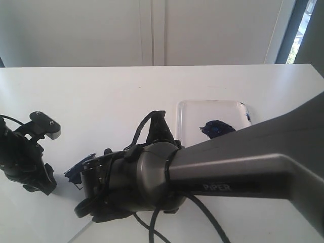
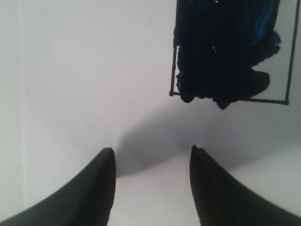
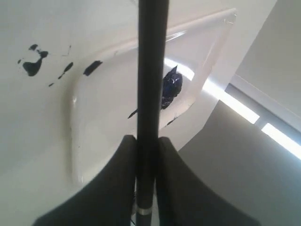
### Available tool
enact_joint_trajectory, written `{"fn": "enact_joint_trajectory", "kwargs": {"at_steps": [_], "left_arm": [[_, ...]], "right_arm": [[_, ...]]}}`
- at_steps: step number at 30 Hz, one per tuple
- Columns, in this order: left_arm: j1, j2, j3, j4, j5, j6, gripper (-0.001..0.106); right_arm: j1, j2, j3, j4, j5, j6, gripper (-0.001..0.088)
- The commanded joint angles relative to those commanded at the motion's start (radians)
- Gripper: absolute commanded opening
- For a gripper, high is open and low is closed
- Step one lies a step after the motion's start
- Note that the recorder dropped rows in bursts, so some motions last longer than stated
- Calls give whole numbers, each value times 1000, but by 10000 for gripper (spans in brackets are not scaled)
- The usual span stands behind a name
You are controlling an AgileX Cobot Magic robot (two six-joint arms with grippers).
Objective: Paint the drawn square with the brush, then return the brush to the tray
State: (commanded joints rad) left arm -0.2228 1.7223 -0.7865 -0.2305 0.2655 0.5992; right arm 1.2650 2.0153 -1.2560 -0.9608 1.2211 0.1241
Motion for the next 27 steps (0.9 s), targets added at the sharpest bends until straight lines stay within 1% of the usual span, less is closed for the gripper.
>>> {"fn": "enact_joint_trajectory", "kwargs": {"at_steps": [15,18,22,26,27], "left_arm": [[0,0,0,0,-2,0,536],[0,-2,-2,0,-21,0,536],[0,-23,-26,0,-37,2,536],[0,-47,-78,-3,-53,-1,536],[0,-47,-91,-21,-46,-1,536]], "right_arm": [[0,0,0,-4,0,18,0],[0,0,0,3,0,12,0],[0,0,0,7,0,-24,0],[0,0,0,7,0,-26,0],[0,0,0,7,0,-26,0]]}}
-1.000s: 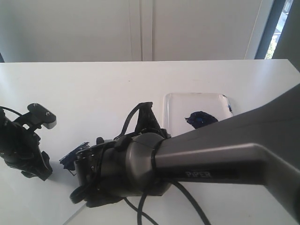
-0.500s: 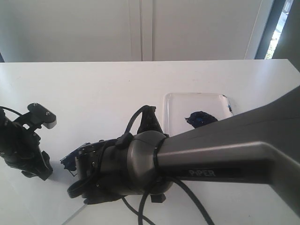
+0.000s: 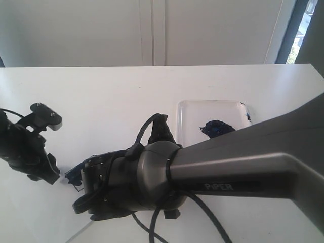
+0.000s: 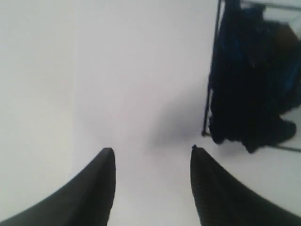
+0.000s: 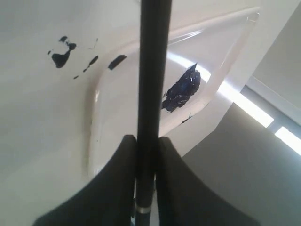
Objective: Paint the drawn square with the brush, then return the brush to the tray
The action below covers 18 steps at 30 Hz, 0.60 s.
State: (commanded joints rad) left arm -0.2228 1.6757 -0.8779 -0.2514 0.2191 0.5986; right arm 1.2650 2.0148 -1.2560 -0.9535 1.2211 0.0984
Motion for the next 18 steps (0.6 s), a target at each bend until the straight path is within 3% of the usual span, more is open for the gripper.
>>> {"fn": "enact_joint_trajectory", "kwargs": {"at_steps": [9,18], "left_arm": [[-2,56,-77,-96,36,3,536],[-59,118,-106,-96,9,10,536]], "right_arm": [[0,0,0,3,0,0,0],[0,0,0,7,0,0,0]]}}
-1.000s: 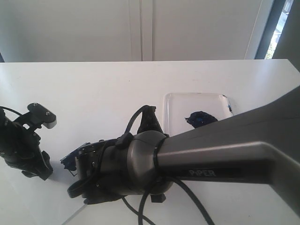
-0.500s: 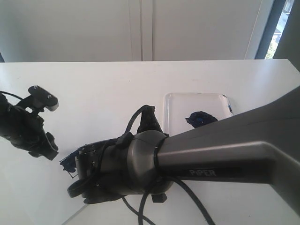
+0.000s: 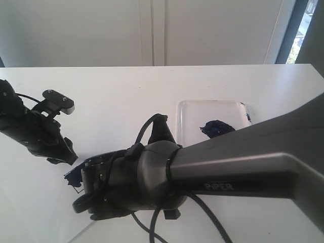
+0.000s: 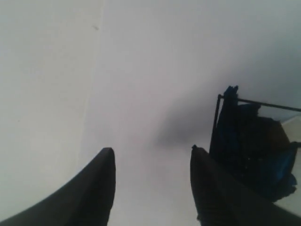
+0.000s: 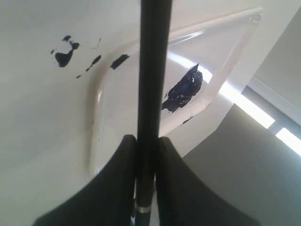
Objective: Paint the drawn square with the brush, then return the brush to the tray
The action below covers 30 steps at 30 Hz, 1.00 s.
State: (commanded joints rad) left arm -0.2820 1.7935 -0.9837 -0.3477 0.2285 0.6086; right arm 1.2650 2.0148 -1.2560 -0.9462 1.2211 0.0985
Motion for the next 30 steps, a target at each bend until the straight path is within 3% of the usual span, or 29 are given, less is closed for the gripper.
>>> {"fn": "enact_joint_trajectory", "kwargs": {"at_steps": [22,30], "left_arm": [[-10,86,-28,9,12,-3,536],[-10,85,-28,12,10,-3,536]], "right_arm": [[0,0,0,34,0,0,0],[0,0,1,104,0,0,0]]}}
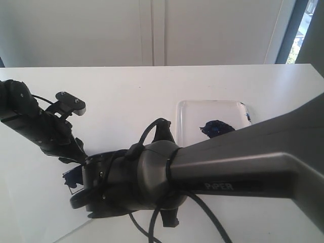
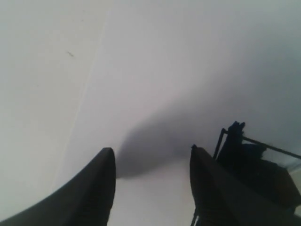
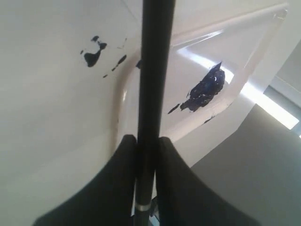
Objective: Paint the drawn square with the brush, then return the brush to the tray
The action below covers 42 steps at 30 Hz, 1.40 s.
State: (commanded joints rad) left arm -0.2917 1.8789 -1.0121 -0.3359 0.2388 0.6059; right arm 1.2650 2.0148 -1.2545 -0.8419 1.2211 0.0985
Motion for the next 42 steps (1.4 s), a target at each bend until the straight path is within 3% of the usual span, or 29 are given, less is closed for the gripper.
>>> {"fn": "enact_joint_trajectory", "kwargs": {"at_steps": [5,12,21,28,42], "left_arm": [[0,0,0,4,-2,0,536],[0,0,0,4,-2,0,536],[0,0,0,4,14,-4,536],[0,0,0,7,14,-4,536],[0,0,0,6,12,-2,536]], "right_arm": [[2,-19,2,2,0,0,0],[2,-82,85,-6,0,-13,0],[2,-62,85,-163,0,37,0],[2,-1,27,-170,0,33,0],[0,2,19,-191,0,17,0]]}}
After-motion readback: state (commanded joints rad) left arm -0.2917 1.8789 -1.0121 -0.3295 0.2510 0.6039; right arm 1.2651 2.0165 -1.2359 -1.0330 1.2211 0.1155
